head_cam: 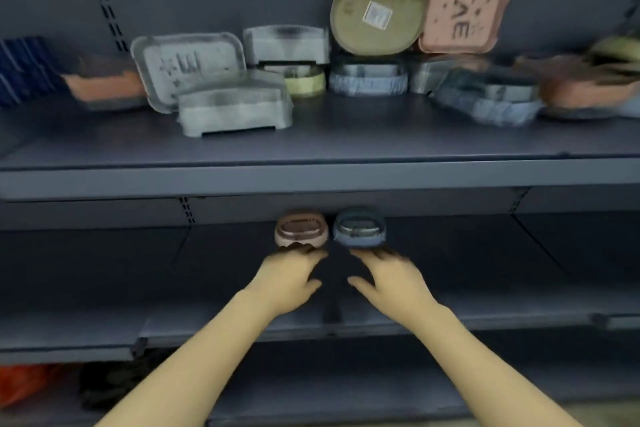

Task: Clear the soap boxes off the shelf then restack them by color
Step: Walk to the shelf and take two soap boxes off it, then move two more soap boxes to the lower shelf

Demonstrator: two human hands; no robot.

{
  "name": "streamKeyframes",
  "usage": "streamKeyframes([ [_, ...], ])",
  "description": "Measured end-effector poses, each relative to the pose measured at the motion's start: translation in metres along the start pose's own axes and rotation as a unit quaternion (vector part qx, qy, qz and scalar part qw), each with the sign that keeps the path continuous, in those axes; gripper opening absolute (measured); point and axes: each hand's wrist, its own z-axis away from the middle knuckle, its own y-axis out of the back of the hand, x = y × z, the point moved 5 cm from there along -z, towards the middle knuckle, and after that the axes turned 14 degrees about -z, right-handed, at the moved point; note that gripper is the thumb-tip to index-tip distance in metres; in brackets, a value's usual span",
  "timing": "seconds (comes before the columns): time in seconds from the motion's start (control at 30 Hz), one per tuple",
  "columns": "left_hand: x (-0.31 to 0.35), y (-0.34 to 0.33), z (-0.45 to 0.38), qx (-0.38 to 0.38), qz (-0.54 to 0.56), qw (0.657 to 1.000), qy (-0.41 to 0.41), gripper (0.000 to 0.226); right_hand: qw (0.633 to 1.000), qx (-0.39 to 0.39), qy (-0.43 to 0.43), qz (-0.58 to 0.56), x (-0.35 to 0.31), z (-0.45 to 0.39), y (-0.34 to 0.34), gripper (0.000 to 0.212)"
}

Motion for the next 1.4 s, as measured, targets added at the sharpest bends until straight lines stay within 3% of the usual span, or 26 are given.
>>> streamKeyframes([
  [0.33, 0.025, 0.154, 0.111, 0.088, -0.001, 0.995, 0.035, 0.043, 0.998, 0.052, 0.018, -0.033, -0.100, 0.096, 0.122, 0.043],
  [0.53, -0.008, 0.239, 0.143, 0.120, -0.014, 0.986, 0.113, 0.042, 0.993, 0.115, 0.027, -0.029, -0.121, 0.109, 0.194, 0.035],
  [0.63, -0.025, 0.266, 0.148, 0.127, -0.028, 0.982, 0.136, 0.044, 0.994, 0.109, 0.025, -0.021, -0.129, 0.102, 0.215, 0.037],
  [1.2, -0.069, 0.302, 0.067, 0.124, -0.070, 0.973, 0.183, 0.050, 0.995, 0.055, 0.087, 0.020, -0.130, -0.004, 0.258, 0.042],
  [1.4, -0.086, 0.284, 0.030, 0.066, -0.070, 0.978, 0.185, 0.071, 0.995, 0.032, 0.094, 0.016, -0.128, -0.038, 0.245, 0.043],
])
